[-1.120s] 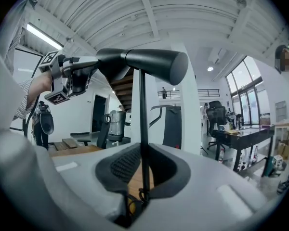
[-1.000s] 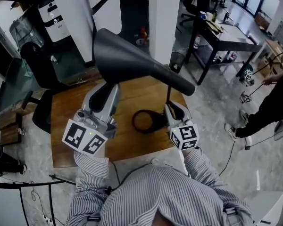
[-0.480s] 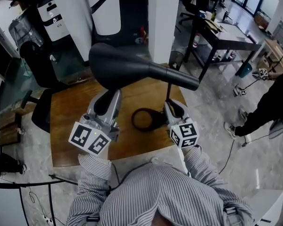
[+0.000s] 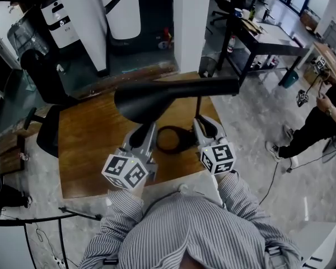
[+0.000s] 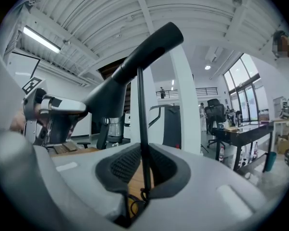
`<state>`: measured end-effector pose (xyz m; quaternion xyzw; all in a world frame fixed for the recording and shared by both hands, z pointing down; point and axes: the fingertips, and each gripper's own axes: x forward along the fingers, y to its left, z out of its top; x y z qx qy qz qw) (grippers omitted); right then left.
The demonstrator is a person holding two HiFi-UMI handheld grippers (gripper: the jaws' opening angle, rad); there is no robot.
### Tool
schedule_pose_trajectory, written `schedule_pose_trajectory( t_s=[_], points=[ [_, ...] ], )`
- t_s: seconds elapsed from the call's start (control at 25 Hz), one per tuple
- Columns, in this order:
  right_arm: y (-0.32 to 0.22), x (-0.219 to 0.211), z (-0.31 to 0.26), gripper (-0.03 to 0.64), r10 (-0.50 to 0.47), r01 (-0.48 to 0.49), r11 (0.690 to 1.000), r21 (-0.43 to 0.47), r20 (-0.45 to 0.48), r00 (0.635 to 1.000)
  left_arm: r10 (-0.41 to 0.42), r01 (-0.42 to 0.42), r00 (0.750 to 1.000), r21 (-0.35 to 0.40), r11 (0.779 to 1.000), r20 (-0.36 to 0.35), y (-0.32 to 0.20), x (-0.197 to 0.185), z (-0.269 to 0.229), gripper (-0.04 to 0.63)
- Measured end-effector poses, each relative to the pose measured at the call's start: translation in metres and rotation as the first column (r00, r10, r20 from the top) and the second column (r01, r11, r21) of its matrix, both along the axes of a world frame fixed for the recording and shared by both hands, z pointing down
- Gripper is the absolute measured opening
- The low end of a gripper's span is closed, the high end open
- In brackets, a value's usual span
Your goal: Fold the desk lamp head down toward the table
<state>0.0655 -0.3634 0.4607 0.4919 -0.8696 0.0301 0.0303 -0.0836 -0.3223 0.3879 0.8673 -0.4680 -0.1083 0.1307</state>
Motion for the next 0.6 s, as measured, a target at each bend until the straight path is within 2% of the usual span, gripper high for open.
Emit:
schedule_pose_trajectory(
  t_s=[0.08,0.36,0.48,0.52,0.6],
  points=[
    [0.0,0.001,0.0,0.051,-0.001,0.001,1.0,-0.001,0.005,1.0,0.004,-0.003,1.0,-0.032,0.999,0.008,0.001,0.011,0.014,0.043],
    [0.0,0.003,0.0,0.051,0.009,-0.009,1.0,-0.001,0.011,1.0,0.11,-0.104,0.993,-0.139,0.985,0.04,0.006,0.059,0.054,0.037],
    [0.0,0.002,-0.001,0.051,0.012,-0.012,1.0,-0.002,0.011,1.0,0.145,-0.132,0.987,-0.168,0.977,0.067,0.007,0.072,0.062,0.031],
    [0.0,0.002,-0.001,0.051,0.011,-0.011,1.0,-0.002,0.013,1.0,0.148,-0.132,0.986,-0.174,0.976,0.079,0.007,0.075,0.065,0.003],
    [0.0,0.001,0.0,0.051,0.013,-0.012,1.0,-0.003,0.015,1.0,0.146,-0.128,0.985,-0.176,0.976,0.093,0.007,0.079,0.069,0.005]
  ],
)
